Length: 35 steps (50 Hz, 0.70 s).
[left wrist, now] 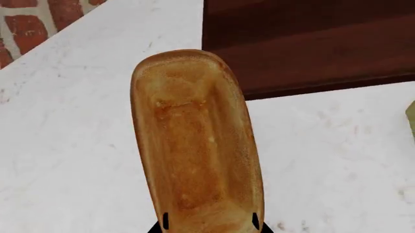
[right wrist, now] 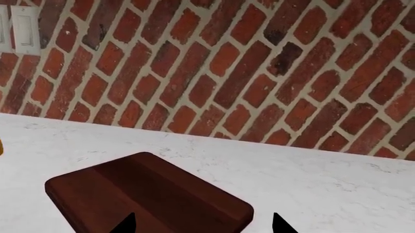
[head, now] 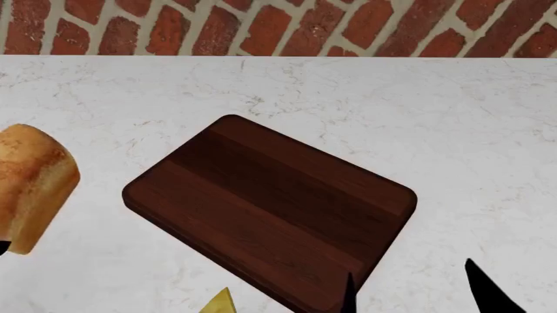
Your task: Place the bread and cheese on the cutting board.
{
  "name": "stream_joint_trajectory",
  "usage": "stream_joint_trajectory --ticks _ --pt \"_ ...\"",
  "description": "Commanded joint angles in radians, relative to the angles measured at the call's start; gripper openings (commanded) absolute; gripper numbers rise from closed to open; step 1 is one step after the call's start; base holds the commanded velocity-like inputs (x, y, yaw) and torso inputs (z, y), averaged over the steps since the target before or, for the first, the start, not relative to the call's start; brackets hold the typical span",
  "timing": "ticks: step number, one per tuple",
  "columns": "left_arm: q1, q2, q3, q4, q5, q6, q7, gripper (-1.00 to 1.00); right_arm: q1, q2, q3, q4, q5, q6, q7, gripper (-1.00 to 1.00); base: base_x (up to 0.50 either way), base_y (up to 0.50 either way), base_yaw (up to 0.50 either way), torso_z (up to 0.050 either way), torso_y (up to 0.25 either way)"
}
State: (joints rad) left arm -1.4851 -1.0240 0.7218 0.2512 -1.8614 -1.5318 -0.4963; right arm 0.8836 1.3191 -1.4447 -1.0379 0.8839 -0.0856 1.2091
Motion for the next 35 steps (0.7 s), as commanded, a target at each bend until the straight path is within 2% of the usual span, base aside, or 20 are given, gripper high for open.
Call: stream_joint_trajectory --ticks 1,2,3,6,7,12,19,24,31,35 --pt "-0.096 0.235 0.044 -0.131 0.153 0.062 0.144 -1.00 0.010 0.001 0.015 0.005 -0.012 -0.006 -0.027 1.00 0.00 0.00 0.00 0.000 0.000" --pt "-0.099 0.248 0.053 -0.126 0.205 0.067 0.184 -1.00 0.012 0.002 0.015 0.005 -0.011 -0.007 -0.027 1.00 0.00 0.00 0.00 0.000 0.000" --pt "-0.115 0.309 0.079 -0.207 0.249 0.077 0.195 -1.00 0.011 0.004 0.013 0.005 -0.014 -0.013 -0.027 1.00 0.00 0.00 0.00 0.000 0.000" --pt "-0.131 0.373 0.110 -0.262 0.299 0.091 0.247 -1.00 0.005 0.004 0.005 0.006 -0.023 -0.015 -0.029 1.00 0.00 0.00 0.00 0.000 0.000" --pt "-0.142 0.379 0.164 -0.198 0.406 0.121 0.356 -1.00 0.003 0.005 0.003 0.008 -0.026 -0.018 -0.029 1.00 0.00 0.00 0.00 0.000 0.000" --pt "-0.174 0.492 0.274 -0.317 0.579 0.195 0.486 -1.00 0.000 0.011 -0.003 0.010 -0.029 -0.024 -0.032 1.00 0.00 0.00 0.00 0.000 0.000" --pt "-0.233 0.696 0.452 -0.663 0.804 0.326 0.701 -1.00 -0.009 0.017 -0.008 0.025 -0.034 -0.052 -0.045 1.00 0.00 0.00 0.00 0.000 0.000" --pt "-0.255 0.811 0.538 -0.886 0.905 0.409 0.820 -1.00 -0.009 0.013 -0.009 0.027 -0.036 -0.056 -0.046 1.00 0.00 0.00 0.00 0.000 0.000" --pt "-0.259 1.010 0.655 -1.302 1.049 0.579 1.011 -1.00 -0.015 0.043 -0.010 0.020 -0.043 -0.084 -0.052 1.00 0.00 0.00 0.00 0.000 0.001" --pt "-0.240 1.024 0.699 -1.338 1.043 0.608 1.022 -1.00 -0.024 0.056 -0.013 0.026 -0.051 -0.107 -0.055 1.00 0.00 0.00 0.00 0.000 0.000"
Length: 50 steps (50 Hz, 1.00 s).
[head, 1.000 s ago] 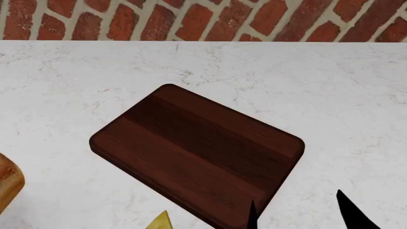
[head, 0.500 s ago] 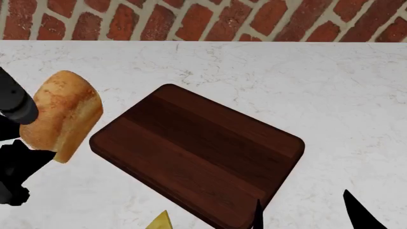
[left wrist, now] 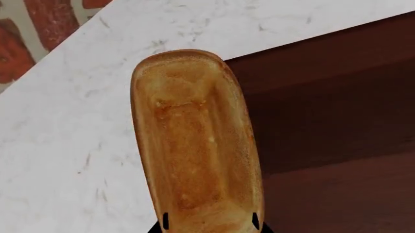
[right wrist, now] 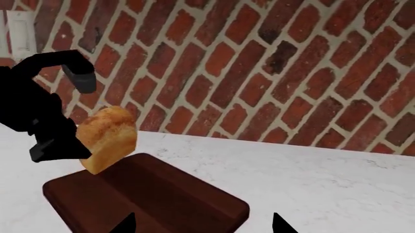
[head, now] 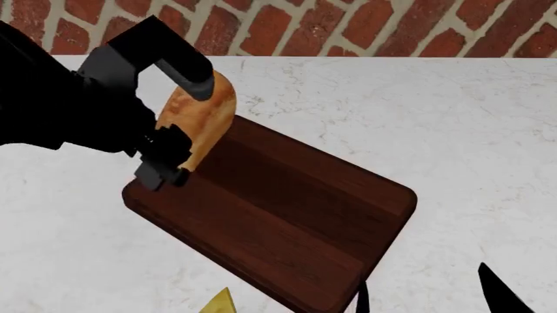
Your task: Place the bread and cheese on the cutting board.
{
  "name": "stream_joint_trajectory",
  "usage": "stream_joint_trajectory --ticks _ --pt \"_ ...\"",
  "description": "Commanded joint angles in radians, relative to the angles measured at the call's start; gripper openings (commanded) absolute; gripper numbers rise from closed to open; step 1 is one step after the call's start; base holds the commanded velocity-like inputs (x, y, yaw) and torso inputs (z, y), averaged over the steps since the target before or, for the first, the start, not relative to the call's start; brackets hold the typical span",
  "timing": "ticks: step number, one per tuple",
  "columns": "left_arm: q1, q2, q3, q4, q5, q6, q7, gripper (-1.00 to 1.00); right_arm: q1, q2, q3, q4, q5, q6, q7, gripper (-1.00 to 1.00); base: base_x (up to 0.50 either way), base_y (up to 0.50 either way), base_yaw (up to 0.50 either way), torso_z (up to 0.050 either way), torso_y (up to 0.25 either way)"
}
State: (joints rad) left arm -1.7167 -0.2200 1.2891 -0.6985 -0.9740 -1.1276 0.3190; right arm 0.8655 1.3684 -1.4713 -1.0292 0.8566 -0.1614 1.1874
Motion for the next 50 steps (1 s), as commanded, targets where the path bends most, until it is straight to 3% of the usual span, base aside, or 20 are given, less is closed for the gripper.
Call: stream_joint_trajectory --ticks 1,8,25,43,44,50 --pt "-0.008 0.220 0.139 -0.387 0.147 0.202 0.205 -1.00 -0.006 0.008 0.014 0.016 -0.023 -0.035 -0.033 1.00 0.00 0.00 0.00 0.000 0.000" --pt "0.014 0.220 0.193 -0.371 0.135 0.222 0.219 -1.00 -0.009 0.001 0.009 0.027 -0.026 -0.042 -0.039 1.00 0.00 0.00 0.00 0.000 0.000" --pt "0.005 0.194 0.173 -0.263 0.069 0.179 0.186 -1.00 -0.007 -0.027 0.003 0.040 -0.022 -0.028 -0.047 1.00 0.00 0.00 0.00 0.000 0.000" --pt "-0.013 0.185 0.163 -0.271 0.066 0.168 0.170 -1.00 0.002 -0.045 0.003 0.036 -0.016 -0.010 -0.044 1.00 0.00 0.00 0.00 0.000 0.000" --pt "-0.015 0.185 0.160 -0.272 0.064 0.164 0.164 1.00 0.002 -0.044 0.002 0.034 -0.017 -0.009 -0.044 1.00 0.00 0.00 0.00 0.000 0.000" --pt "-0.026 0.192 0.157 -0.298 0.068 0.169 0.168 1.00 0.003 -0.039 0.002 0.033 -0.018 -0.012 -0.044 1.00 0.00 0.00 0.00 0.000 0.000"
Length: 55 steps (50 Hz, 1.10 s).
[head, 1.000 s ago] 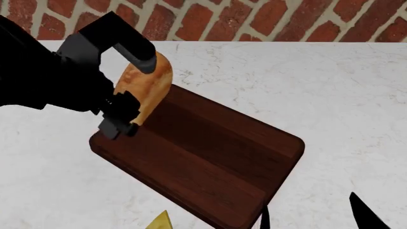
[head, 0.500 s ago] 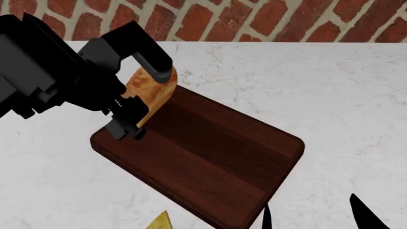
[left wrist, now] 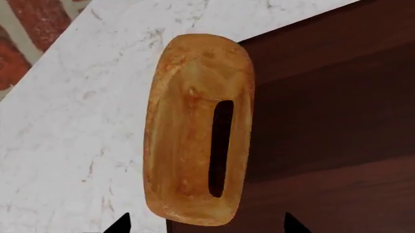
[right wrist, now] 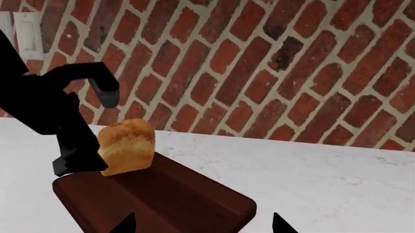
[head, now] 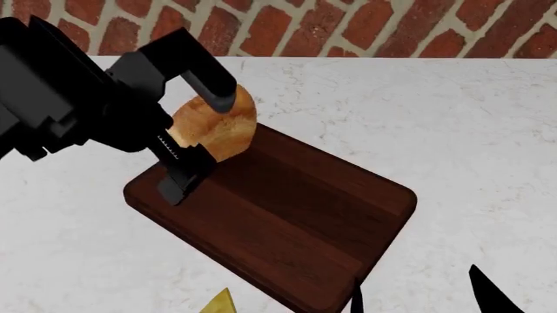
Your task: Place the bread and cheese on the cutting board.
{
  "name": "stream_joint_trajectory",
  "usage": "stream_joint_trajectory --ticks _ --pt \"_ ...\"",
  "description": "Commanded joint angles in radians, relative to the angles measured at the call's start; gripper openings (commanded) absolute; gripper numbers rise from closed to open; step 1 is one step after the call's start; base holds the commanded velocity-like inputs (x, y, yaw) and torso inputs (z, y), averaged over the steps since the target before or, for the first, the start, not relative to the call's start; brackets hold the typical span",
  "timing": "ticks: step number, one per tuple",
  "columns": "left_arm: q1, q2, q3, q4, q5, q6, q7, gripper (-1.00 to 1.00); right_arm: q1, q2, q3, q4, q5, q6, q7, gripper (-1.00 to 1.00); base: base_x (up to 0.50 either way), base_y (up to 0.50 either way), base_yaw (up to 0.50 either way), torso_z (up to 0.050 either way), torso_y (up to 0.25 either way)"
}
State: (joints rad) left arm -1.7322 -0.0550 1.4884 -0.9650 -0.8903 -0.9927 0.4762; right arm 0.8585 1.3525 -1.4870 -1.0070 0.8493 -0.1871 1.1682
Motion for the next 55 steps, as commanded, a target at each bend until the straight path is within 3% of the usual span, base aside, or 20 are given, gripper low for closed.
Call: stream_joint_trajectory --ticks 1,9,22,25,34,41,43,46,47,48,55 --pt "-0.011 0.027 -0.044 -0.030 -0.017 0.034 0.009 1.00 0.011 -0.023 0.018 0.008 -0.009 0.015 -0.024 1.00 0.00 0.00 0.00 0.000 0.000" --pt "-0.042 0.027 -0.052 -0.038 -0.017 0.031 0.007 1.00 0.013 -0.016 0.016 0.003 -0.011 0.013 -0.024 1.00 0.00 0.00 0.00 0.000 0.000" --pt "-0.096 -0.050 -0.090 0.106 -0.061 -0.024 -0.032 1.00 0.021 -0.032 0.013 0.003 -0.007 0.027 -0.020 1.00 0.00 0.00 0.00 0.000 0.000" --pt "-0.119 -0.105 -0.122 0.210 -0.102 -0.079 -0.082 1.00 0.023 -0.031 0.012 0.002 -0.006 0.028 -0.020 1.00 0.00 0.00 0.00 0.000 0.000" --pt "-0.155 -0.460 -0.375 0.918 -0.449 -0.348 -0.520 1.00 0.025 -0.030 0.011 -0.005 -0.008 0.031 -0.018 1.00 0.00 0.00 0.00 0.000 0.000" --pt "-0.149 -0.615 -0.494 1.121 -0.774 -0.421 -0.805 1.00 0.032 0.010 0.010 -0.033 -0.012 0.036 -0.004 1.00 0.00 0.00 0.00 0.000 0.000" --pt "-0.095 -0.730 -0.497 1.298 -1.000 -0.366 -0.967 1.00 0.073 0.084 -0.030 -0.040 -0.026 -0.007 0.000 1.00 0.00 0.00 0.00 0.000 0.000" --pt "-0.023 -0.813 -0.493 1.445 -1.080 -0.319 -1.030 1.00 0.138 0.086 -0.109 -0.040 -0.035 -0.011 0.020 1.00 0.00 0.00 0.00 0.000 0.000" --pt "0.119 -0.946 -0.500 1.595 -1.167 -0.174 -1.116 1.00 0.128 0.218 -0.119 -0.037 -0.008 -0.093 0.103 1.00 0.00 0.00 0.00 0.000 0.000" --pt "0.140 -0.961 -0.499 1.745 -1.178 -0.151 -1.132 1.00 0.127 0.218 -0.120 -0.039 -0.008 -0.086 0.119 1.00 0.00 0.00 0.00 0.000 0.000" --pt "0.289 -1.023 -0.518 1.890 -1.091 -0.047 -1.140 1.00 0.125 0.218 -0.120 -0.033 0.003 -0.089 0.165 1.00 0.00 0.00 0.00 0.000 0.000"
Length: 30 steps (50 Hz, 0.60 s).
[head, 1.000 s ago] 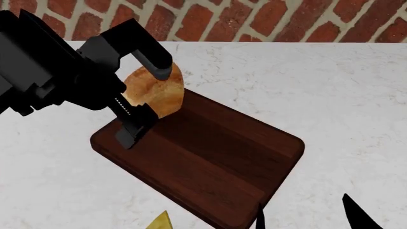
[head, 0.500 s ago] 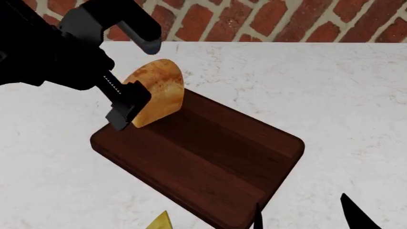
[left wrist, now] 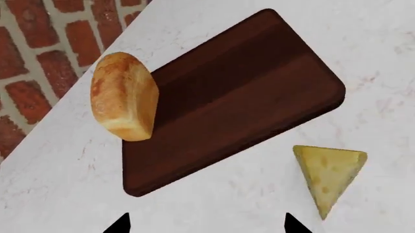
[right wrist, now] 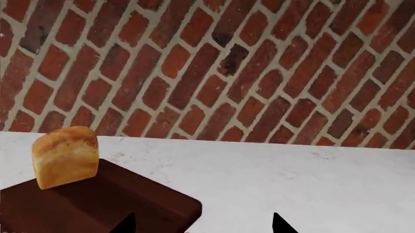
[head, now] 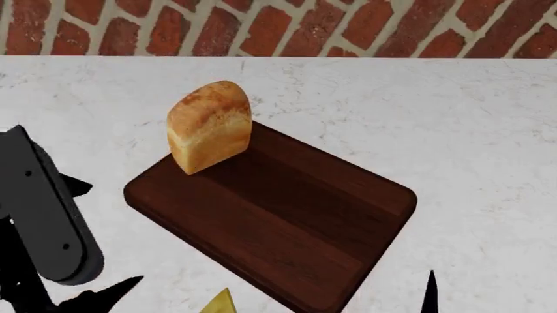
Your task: Place the bread and cheese on the cutting board.
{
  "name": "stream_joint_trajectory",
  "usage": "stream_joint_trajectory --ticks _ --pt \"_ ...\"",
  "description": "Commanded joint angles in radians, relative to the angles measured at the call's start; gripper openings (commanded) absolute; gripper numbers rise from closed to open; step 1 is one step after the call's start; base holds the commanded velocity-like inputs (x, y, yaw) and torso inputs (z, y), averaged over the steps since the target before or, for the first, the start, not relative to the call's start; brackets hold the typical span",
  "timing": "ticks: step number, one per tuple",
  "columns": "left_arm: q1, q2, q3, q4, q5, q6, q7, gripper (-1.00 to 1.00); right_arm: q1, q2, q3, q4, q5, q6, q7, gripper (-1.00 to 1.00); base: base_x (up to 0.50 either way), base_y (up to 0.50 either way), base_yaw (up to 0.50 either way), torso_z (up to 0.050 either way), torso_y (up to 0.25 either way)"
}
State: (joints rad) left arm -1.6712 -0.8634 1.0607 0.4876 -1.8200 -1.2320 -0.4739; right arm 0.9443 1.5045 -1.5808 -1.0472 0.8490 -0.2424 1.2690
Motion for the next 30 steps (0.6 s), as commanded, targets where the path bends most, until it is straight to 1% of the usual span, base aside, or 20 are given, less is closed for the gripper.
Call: stream_joint_trajectory --ticks 1,4,6,9,12,15,20,23,24,25,30 --pt "0.254 -0.223 -0.091 0.446 -0.153 0.214 -0.187 1.00 0.038 0.066 -0.027 0.010 0.010 -0.036 0.066 1.00 0.00 0.00 0.00 0.000 0.000" --pt "0.302 -0.234 -0.084 0.463 -0.130 0.234 -0.186 1.00 0.032 0.066 -0.032 0.014 0.001 -0.041 0.071 1.00 0.00 0.00 0.00 0.000 0.000" --pt "0.297 -0.239 -0.087 0.475 -0.139 0.235 -0.187 1.00 0.028 0.066 -0.035 0.026 0.025 -0.054 0.102 1.00 0.00 0.00 0.00 0.000 0.000" --pt "0.288 -0.241 -0.091 0.495 -0.164 0.244 -0.197 1.00 0.028 0.066 -0.035 0.036 0.036 -0.039 0.100 1.00 0.00 0.00 0.00 0.000 0.000" --pt "0.285 -0.218 -0.082 0.525 -0.200 0.265 -0.238 1.00 0.029 0.066 -0.033 0.041 0.054 -0.037 0.105 1.00 0.00 0.00 0.00 0.000 0.000" --pt "0.291 -0.178 -0.078 0.495 -0.203 0.294 -0.254 1.00 0.033 0.066 -0.028 0.038 0.077 -0.017 0.098 1.00 0.00 0.00 0.00 0.000 0.000" --pt "0.363 -0.107 -0.048 0.454 -0.114 0.303 -0.257 1.00 0.034 0.066 -0.026 0.027 0.075 -0.008 0.093 1.00 0.00 0.00 0.00 0.000 0.000" --pt "0.424 -0.075 -0.013 0.410 -0.042 0.287 -0.246 1.00 0.034 0.066 -0.026 0.025 0.078 0.000 0.092 1.00 0.00 0.00 0.00 0.000 0.000" --pt "0.455 -0.064 0.003 0.397 0.007 0.274 -0.232 1.00 0.034 0.066 -0.025 0.024 0.077 -0.004 0.095 1.00 0.00 0.00 0.00 0.000 0.000" --pt "0.483 -0.056 0.014 0.364 0.048 0.272 -0.213 1.00 0.033 0.066 -0.026 0.019 0.074 -0.006 0.097 1.00 0.00 0.00 0.00 0.000 0.000" --pt "0.499 -0.043 0.011 0.269 0.103 0.279 -0.159 1.00 0.031 0.066 -0.027 0.015 0.064 -0.005 0.096 1.00 0.00 0.00 0.00 0.000 0.000"
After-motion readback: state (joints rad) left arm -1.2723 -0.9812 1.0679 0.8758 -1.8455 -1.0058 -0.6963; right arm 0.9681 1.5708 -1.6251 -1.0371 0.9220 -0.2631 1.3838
